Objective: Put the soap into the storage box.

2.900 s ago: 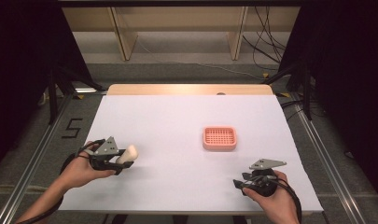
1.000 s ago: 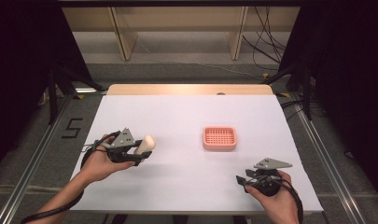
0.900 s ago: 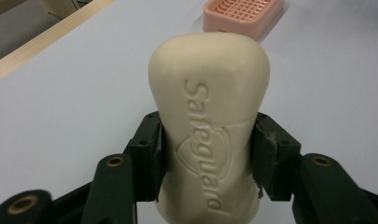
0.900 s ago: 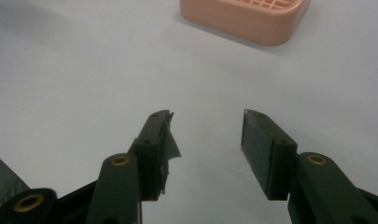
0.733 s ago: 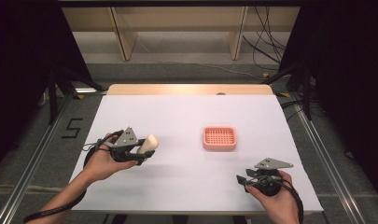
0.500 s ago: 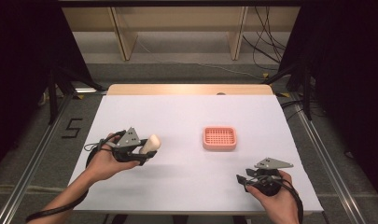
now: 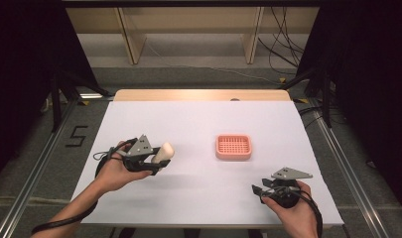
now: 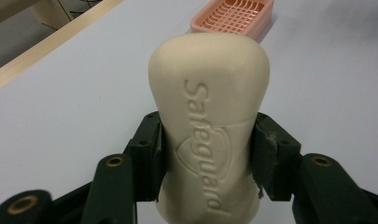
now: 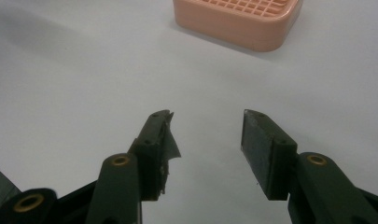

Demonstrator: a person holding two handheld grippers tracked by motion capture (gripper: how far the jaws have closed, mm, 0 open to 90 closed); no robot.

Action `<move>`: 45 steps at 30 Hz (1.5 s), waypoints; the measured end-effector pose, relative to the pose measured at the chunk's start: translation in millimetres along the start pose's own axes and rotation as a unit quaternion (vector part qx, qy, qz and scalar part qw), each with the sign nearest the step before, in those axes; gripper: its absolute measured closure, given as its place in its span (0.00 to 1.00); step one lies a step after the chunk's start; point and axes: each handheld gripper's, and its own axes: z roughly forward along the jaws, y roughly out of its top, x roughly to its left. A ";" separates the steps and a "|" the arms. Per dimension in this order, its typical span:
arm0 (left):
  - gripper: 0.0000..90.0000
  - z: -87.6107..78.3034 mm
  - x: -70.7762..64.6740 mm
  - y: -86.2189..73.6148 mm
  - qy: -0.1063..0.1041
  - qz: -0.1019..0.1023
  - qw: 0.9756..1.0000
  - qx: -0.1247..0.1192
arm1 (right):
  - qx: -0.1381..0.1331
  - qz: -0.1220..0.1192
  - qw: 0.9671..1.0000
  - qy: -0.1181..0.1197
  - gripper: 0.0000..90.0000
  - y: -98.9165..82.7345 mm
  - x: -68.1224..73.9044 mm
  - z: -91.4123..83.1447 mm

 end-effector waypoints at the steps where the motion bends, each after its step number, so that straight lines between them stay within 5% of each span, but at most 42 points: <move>1: 0.55 -0.3 -0.1 0.5 0.002 0.005 1.000 0.004 | 0.000 0.004 1.000 -0.003 0.59 -0.1 0.8 -0.6; 6: 0.55 1.6 0.2 1.3 0.000 0.011 1.000 0.004 | -0.007 -0.015 1.000 -0.004 0.59 -0.2 -1.9 0.0; 10: 0.55 4.9 -0.2 2.6 0.003 0.006 1.000 0.001 | -0.002 0.016 1.000 -0.003 0.59 -0.4 1.7 -1.2; 12: 0.55 5.5 -0.8 4.0 0.000 0.004 1.000 0.000 | -0.006 -0.002 1.000 -0.011 0.59 0.0 -1.9 -1.9; 17: 0.55 8.4 -1.9 7.0 -0.002 0.012 1.000 -0.002 | -0.009 0.009 1.000 -0.009 0.59 -0.5 -1.2 -3.1; 22: 0.55 10.8 -3.7 10.2 -0.005 0.011 1.000 -0.001 | -0.015 -0.010 1.000 -0.016 0.59 -0.6 -3.7 -3.9; 23: 0.55 10.8 -3.5 11.2 -0.004 0.013 1.000 0.003 | -0.006 0.015 1.000 -0.010 0.59 -1.1 -0.3 -4.5; 24: 0.55 12.6 -4.8 11.6 -0.006 0.006 1.000 -0.005 | -0.006 0.016 1.000 -0.010 0.59 -1.1 -0.2 -4.6; 29: 0.55 15.9 -4.3 14.5 -0.010 0.019 1.000 -0.001 | -0.011 0.006 1.000 -0.013 0.59 -1.8 -2.3 -4.7; 36: 0.55 21.8 -6.3 16.9 -0.009 0.011 1.000 -0.011 | -0.016 -0.001 1.000 -0.019 0.59 -4.4 -3.7 -5.0; 37: 0.55 23.9 -6.5 18.1 -0.012 0.011 1.000 -0.013 | -0.009 0.022 1.000 -0.016 0.59 -4.3 -0.2 -6.3; 45: 0.55 27.9 -6.7 24.6 -0.019 0.020 1.000 -0.005 | -0.012 0.012 1.000 -0.017 0.59 -5.8 -2.3 -8.0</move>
